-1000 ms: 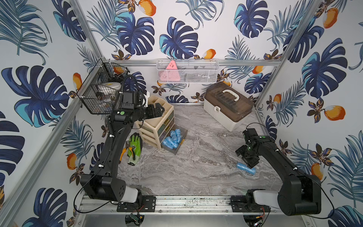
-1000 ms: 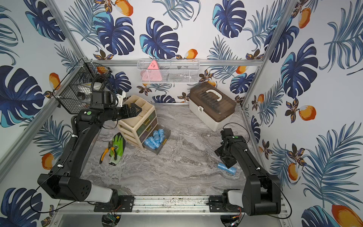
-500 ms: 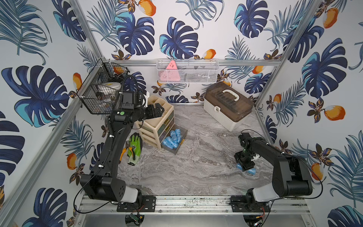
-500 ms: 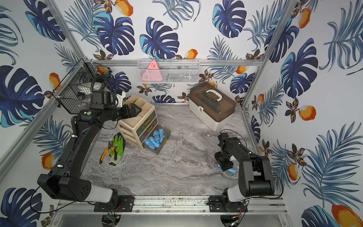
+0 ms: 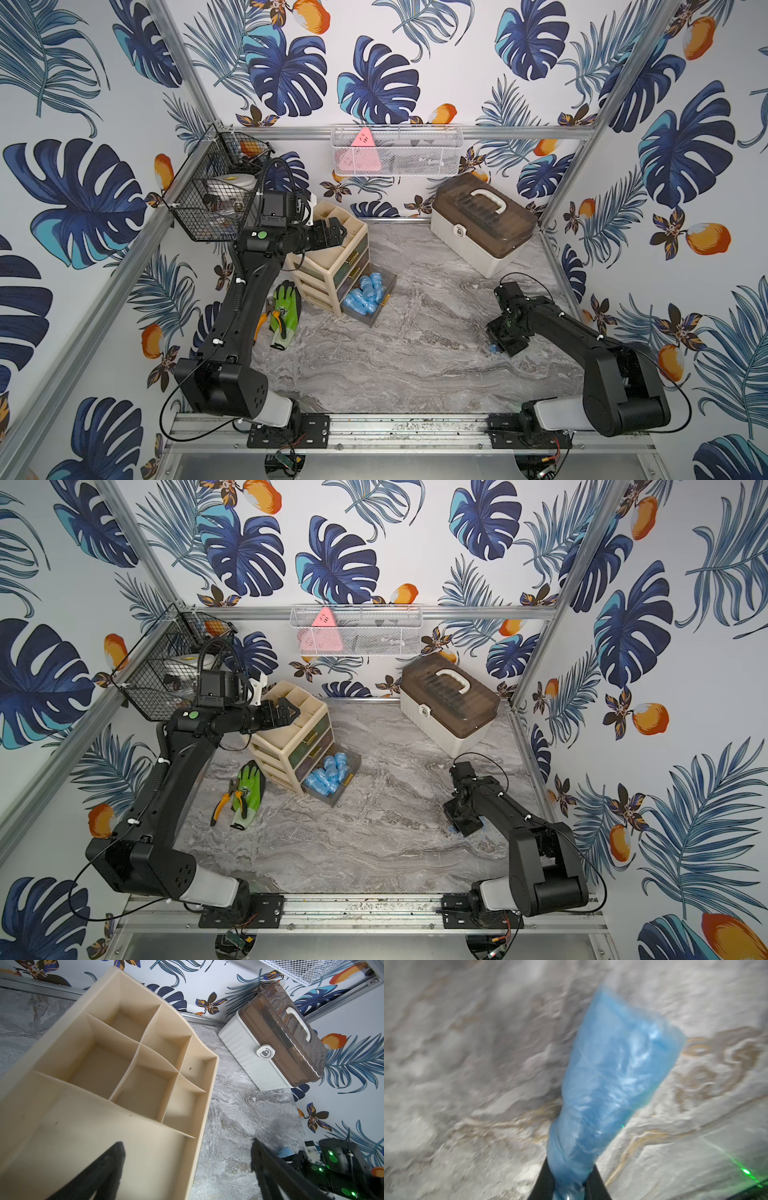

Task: Sort the rolls of trash bags by color and place them into the drawer
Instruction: Pick up the roll of trash bags from the center of the board, then place the roll of trash bags in the drawer.

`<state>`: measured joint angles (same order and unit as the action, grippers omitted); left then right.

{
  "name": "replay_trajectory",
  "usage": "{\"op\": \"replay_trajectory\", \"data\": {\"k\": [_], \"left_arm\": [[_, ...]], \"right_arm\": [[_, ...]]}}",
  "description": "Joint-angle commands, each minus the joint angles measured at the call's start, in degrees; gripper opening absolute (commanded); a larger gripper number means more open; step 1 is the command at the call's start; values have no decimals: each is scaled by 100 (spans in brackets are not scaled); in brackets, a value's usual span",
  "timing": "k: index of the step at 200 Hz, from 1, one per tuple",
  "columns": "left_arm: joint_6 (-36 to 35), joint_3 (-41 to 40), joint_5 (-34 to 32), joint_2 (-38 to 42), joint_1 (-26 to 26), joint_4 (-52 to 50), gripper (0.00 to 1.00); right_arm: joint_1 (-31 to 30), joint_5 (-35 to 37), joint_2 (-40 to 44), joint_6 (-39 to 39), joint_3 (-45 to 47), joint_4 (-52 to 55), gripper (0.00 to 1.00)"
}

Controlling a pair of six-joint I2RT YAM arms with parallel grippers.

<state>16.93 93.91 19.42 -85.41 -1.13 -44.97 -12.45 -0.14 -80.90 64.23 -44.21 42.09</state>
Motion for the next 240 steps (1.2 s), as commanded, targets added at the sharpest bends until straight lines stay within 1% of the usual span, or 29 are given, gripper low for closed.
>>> {"op": "replay_trajectory", "data": {"k": [1, 23, 48, 70, 76, 79, 84, 117, 156, 200, 219, 240], "left_arm": [[-41, 106, -142, -90, 9, -21, 97], [-52, 145, -256, -159, 16, -55, 97], [-76, 206, -407, -262, 16, -122, 97], [-84, 238, -501, -332, 21, -170, 96], [-95, 247, -534, -336, 16, -180, 96], [-101, 249, -551, -344, 18, -182, 96], [-106, 255, -602, -352, 17, -187, 96], [-165, 361, -772, -424, 19, -324, 95], [-189, 374, -862, -442, 23, -416, 95], [-243, 427, -931, -508, 24, -499, 95], [-261, 422, -940, -520, 17, -513, 95], [-278, 416, -949, -512, 22, -526, 95]], "right_arm": [[-521, -384, -135, -816, -257, -894, 0], [-1164, -778, -319, -1456, -507, -1644, 0], [-1639, -1664, -719, -1953, -824, -2582, 0], [-1997, -2336, -1312, -2258, -1455, -2874, 0], [-2016, -2515, -1470, -2310, -1656, -2932, 0], [-2176, -2581, -1534, -2339, -1750, -2945, 0], [-2275, -2694, -1656, -2368, -1930, -2974, 0], [-2705, -3021, -2298, -2470, -3081, -2948, 0], [-2789, -3235, -3207, -2574, -4346, -2464, 2], [-2777, -3405, -4386, -3355, -5898, -1028, 3], [-2747, -3359, -4638, -3611, -6229, -602, 3], [-2671, -3489, -4740, -3687, -6217, -510, 4]]}}
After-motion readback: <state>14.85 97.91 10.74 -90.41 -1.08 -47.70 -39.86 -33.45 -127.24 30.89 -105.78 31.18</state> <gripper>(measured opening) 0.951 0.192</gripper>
